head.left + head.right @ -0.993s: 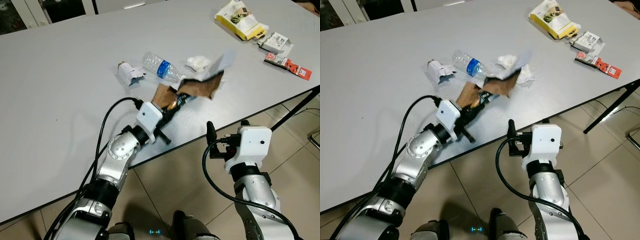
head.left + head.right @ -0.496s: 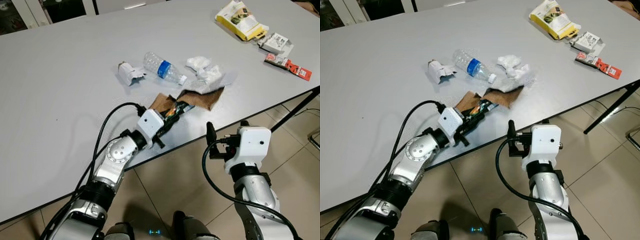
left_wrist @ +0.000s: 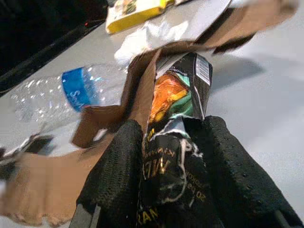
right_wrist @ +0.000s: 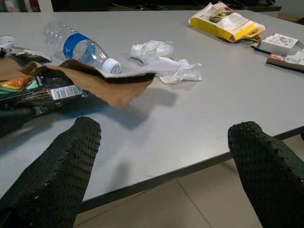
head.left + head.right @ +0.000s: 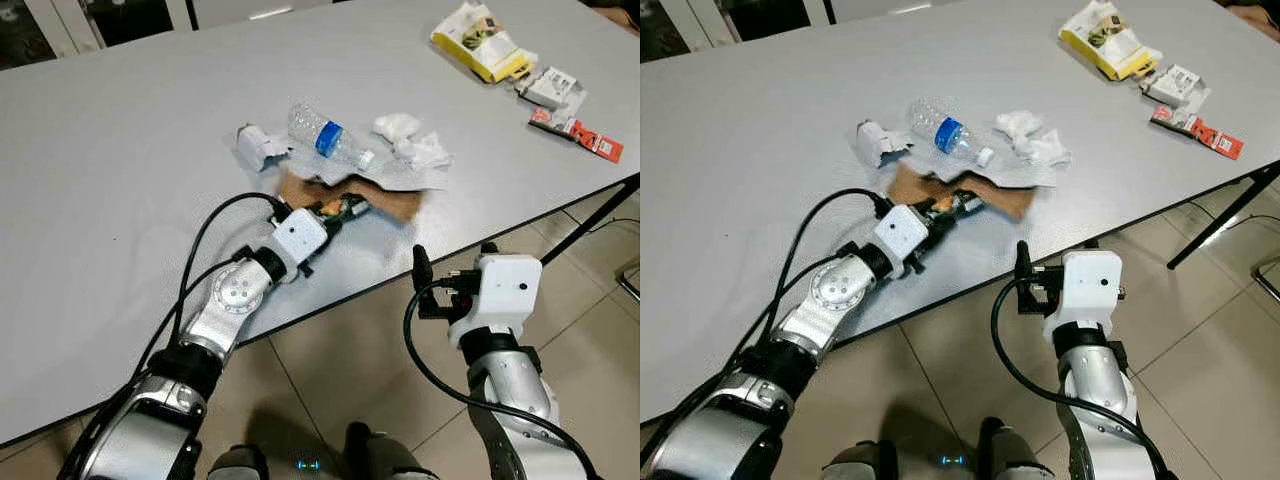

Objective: Picking trash to rubbish bin

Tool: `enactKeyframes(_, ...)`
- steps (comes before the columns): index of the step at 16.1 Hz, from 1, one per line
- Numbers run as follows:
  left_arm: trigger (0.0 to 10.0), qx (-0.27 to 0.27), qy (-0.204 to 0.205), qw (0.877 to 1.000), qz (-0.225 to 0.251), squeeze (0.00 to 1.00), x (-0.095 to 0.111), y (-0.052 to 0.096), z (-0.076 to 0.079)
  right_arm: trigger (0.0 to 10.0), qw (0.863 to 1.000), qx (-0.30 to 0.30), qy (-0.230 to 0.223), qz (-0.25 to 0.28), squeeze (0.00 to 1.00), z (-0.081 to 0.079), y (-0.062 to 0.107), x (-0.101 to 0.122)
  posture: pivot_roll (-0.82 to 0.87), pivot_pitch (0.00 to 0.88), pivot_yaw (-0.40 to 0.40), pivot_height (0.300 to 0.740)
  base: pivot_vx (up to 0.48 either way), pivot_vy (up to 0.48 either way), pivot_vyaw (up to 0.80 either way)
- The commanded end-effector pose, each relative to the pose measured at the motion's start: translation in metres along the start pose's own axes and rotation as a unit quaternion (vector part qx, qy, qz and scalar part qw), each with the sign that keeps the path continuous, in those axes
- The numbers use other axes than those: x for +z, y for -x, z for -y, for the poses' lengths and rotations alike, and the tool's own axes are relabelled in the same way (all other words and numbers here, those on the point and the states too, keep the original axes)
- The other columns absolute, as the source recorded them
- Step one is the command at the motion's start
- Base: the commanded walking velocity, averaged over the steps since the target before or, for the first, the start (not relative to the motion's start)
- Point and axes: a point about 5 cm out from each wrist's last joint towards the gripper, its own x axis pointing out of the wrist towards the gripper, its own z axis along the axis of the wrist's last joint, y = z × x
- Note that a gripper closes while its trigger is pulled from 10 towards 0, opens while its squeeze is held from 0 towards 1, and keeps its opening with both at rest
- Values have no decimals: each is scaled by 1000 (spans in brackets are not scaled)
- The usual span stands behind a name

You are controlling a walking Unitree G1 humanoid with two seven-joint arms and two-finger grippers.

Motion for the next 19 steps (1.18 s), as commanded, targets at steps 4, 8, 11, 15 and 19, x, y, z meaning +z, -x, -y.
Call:
enactKeyframes(4,0,-1,-16,1000,-23,0,-9,5,-4,10000,1000,-3,1,-6,0,1,3,-2,56,191,-15,740,0,0,0)
enactKeyframes(8,0,-4,-8,1000,-16,0,-8,4,-5,10000,1000,-3,1,-6,0,1,3,-2,57,186,-14,740,0,0,0)
enactKeyframes(11,0,11,56,998,40,0,13,-6,-12,10000,1000,-5,2,-5,0,2,2,-2,55,186,-15,740,0,0,0)
enactKeyframes(15,0,30,508,860,17,0,8,-21,-19,10000,1000,-5,1,-8,0,1,3,-3,55,187,-14,740,0,0,0)
enactKeyframes(19,0,27,479,877,16,0,4,-19,-14,10000,1000,-6,2,-9,0,2,4,-4,51,186,-12,740,0,0,0)
